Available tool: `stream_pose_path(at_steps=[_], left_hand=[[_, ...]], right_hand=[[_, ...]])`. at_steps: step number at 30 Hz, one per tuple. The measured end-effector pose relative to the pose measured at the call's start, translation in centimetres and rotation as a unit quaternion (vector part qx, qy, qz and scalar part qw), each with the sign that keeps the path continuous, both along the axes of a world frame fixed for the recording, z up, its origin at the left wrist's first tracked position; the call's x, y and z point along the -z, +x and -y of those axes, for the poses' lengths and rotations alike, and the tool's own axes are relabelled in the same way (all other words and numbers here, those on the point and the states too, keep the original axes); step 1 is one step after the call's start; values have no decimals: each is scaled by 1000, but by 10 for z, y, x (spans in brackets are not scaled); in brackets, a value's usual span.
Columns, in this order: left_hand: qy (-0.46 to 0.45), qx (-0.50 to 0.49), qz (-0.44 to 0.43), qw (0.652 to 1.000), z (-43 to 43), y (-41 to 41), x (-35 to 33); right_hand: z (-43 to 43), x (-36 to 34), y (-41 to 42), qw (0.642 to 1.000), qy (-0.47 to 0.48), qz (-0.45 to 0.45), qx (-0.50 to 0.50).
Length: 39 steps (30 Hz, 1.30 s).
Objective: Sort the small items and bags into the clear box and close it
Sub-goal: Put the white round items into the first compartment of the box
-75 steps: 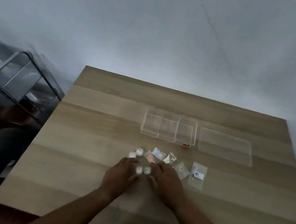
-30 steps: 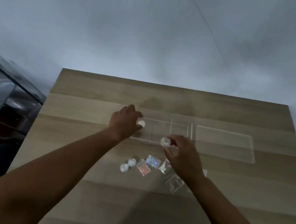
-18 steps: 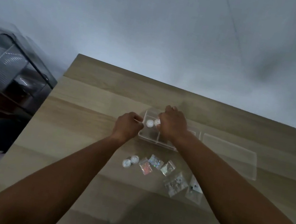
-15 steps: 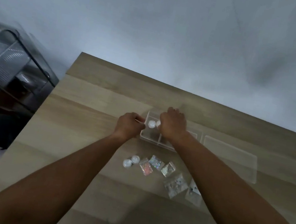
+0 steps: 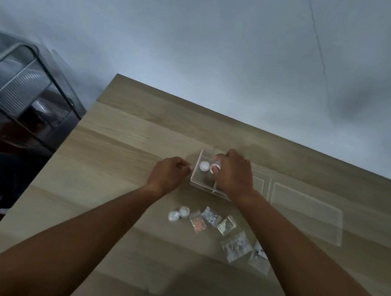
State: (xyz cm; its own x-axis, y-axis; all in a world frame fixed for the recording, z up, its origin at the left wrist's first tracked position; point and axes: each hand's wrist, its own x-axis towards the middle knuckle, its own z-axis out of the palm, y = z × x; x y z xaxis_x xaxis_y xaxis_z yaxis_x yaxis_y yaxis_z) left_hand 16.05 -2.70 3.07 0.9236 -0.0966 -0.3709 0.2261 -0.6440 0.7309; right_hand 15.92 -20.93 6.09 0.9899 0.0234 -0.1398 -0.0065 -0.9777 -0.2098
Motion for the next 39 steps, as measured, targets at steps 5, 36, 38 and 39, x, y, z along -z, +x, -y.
stream_pose_path(at_steps=[5, 36, 38, 39], left_hand=[[58, 88, 66, 992, -32, -48, 7], [293, 343, 222, 864, 38, 29, -44], [360, 406, 226, 809, 52, 33, -41], [383, 433, 230, 783, 56, 34, -40]], right_hand=[[-14, -3, -55, 986, 143, -37, -79], [32, 24, -152, 979, 173, 17, 110], [39, 22, -159, 975, 179, 31, 126], [43, 21, -161, 974, 180, 41, 131]])
